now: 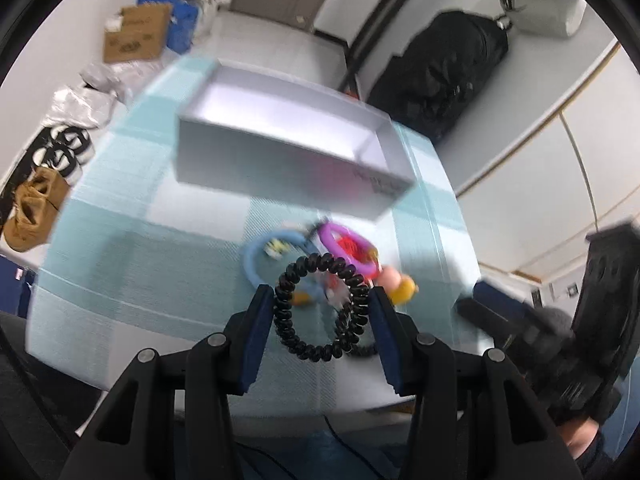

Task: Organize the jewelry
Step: 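Lower the left tool onto the black coil hair ties and grasp one, then grasp the second black coil hair tie with the right tool while the left tool lifts its coil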

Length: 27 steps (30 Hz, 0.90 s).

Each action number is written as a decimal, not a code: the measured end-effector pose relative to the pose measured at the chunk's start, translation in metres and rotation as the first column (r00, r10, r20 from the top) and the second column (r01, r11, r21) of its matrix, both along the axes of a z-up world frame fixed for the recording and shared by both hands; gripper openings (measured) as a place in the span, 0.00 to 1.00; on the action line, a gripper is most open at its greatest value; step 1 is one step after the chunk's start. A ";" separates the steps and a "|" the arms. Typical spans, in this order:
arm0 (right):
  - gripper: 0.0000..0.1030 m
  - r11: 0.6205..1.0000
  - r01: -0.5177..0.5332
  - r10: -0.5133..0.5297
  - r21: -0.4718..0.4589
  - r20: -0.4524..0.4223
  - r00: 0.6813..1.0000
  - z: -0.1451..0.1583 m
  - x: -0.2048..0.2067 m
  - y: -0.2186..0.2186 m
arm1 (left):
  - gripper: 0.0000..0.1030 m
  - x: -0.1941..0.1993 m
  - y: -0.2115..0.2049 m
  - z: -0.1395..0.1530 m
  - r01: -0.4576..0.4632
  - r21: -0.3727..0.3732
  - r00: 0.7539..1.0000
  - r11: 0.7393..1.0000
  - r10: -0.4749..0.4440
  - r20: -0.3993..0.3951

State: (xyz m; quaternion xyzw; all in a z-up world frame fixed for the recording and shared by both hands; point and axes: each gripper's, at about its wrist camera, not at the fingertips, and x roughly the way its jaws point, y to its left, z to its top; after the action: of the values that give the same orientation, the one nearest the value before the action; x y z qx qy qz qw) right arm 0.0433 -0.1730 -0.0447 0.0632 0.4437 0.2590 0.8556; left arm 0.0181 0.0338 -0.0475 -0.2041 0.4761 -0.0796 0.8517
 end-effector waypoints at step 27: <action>0.44 0.933 -0.133 0.164 -0.336 0.067 0.984 -0.032 -0.025 0.085 | 0.42 -0.005 0.030 0.020 -0.107 -0.029 0.988 0.994 0.110 0.110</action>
State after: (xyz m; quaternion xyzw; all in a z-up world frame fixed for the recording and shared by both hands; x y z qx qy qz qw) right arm 0.0181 -0.0884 -0.0764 -0.1267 0.4436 0.2477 0.8519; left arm 0.0127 0.0641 -0.0278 -0.2348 0.4149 -0.0500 0.8776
